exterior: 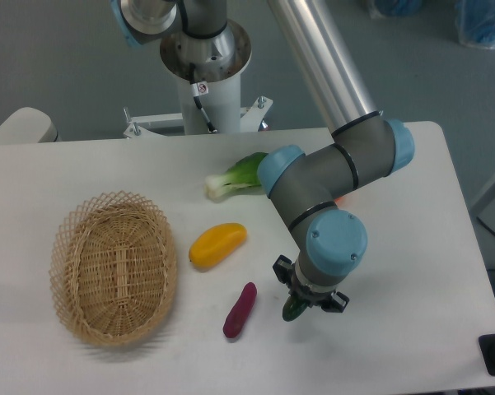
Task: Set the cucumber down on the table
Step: 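Move the gripper holding the small green cucumber away from the eggplant, then lower the held cucumber onto the table and open the gripper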
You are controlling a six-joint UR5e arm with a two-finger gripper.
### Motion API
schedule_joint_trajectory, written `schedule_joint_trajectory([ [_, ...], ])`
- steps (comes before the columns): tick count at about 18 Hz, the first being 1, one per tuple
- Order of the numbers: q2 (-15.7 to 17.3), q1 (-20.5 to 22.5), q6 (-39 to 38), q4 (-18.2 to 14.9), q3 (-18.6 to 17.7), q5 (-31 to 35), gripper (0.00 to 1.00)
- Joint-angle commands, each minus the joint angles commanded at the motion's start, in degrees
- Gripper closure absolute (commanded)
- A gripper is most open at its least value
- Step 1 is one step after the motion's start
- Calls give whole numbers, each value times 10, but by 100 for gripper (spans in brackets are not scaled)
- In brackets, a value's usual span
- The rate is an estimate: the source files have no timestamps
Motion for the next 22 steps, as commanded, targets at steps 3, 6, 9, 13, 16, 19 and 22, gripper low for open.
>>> schedule_joint_trajectory([
  [3, 13, 11, -14, 35, -37, 3, 62],
  [6, 22, 16, -60, 102, -82, 4, 62],
  [9, 40, 26, -63, 113, -110, 3, 62],
  [13, 71, 36, -67, 114, -153, 2, 62],
  [16, 75, 33, -90, 121, -166, 1, 60],
  [19, 72, 30, -100, 161, -184, 2, 58],
  [22, 69, 28, -98, 167, -186, 1, 34],
])
